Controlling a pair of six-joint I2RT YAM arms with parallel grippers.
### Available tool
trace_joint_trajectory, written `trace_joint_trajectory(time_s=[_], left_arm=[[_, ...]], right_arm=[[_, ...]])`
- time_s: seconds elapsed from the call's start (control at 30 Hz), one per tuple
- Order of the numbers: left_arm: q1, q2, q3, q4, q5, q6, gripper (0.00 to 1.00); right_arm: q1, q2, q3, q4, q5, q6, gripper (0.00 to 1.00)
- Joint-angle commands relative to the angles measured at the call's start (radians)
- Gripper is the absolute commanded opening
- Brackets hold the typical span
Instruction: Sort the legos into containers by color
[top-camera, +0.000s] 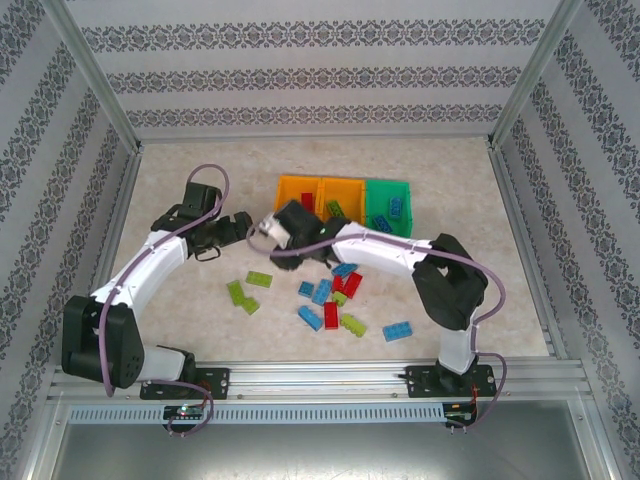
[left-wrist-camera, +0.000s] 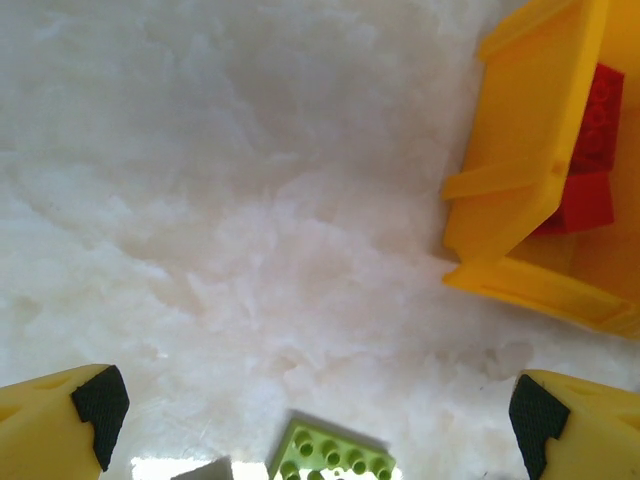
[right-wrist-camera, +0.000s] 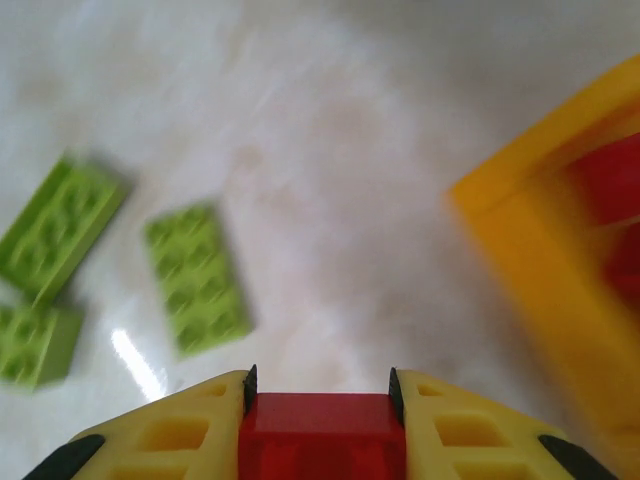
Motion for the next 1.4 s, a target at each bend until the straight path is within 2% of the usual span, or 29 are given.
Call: trace_joint_trajectory(time_s=[0.0, 0.13, 0.37, 0.57, 0.63, 0.8, 0.97, 1.03, 1.2, 1.37], left_arm=[[0.010, -0.030, -0.050, -0.051, -0.009, -0.018, 1.00], [0.010, -0.067, -0.108, -0.055, -0.009, -0.053, 1.00], [0.007, -0.106, -0.176, -0.091, 0.006, -0.141, 1.00], [0.001, -0.099, -0.249, -0.078, 0.072, -0.243, 1.00], [-0.001, -0.090, -0.267, -0.076, 0.084, -0.264, 1.00], [-0.008, -0.074, -0.293, -0.071, 0.116, -0.302, 1.00], [-0.041, -0.078, -0.297, -0.094, 0.103, -0.308, 0.95], [-0.054, -0.073, -0.299, -0.098, 0.095, -0.314, 0.94], [-0.080, -0.029, -0.293, -0.088, 0.091, -0.312, 0.85], [-0.101, 0.027, -0.284, -0.094, 0.065, -0.291, 0.73]], right_arm=[[-0.075, 0.047, 0.136, -0.057, 0.051, 0.117, 0.30], [-0.149, 0.153, 0.280, -0.113, 0.069, 0.188, 0.31], [-0.232, 0.326, 0.508, -0.230, 0.027, 0.287, 0.34], [-0.254, 0.399, 0.594, -0.274, 0.021, 0.320, 0.41], [-0.257, 0.411, 0.613, -0.292, 0.026, 0.329, 0.48], [-0.258, 0.393, 0.604, -0.283, 0.019, 0.343, 0.62], [-0.258, 0.350, 0.585, -0.260, 0.021, 0.353, 0.68], [-0.262, 0.333, 0.578, -0.259, 0.028, 0.361, 0.74], [-0.278, 0.260, 0.516, -0.223, 0.028, 0.378, 0.78], [-0.305, 0.134, 0.384, -0.147, 0.039, 0.396, 0.84]])
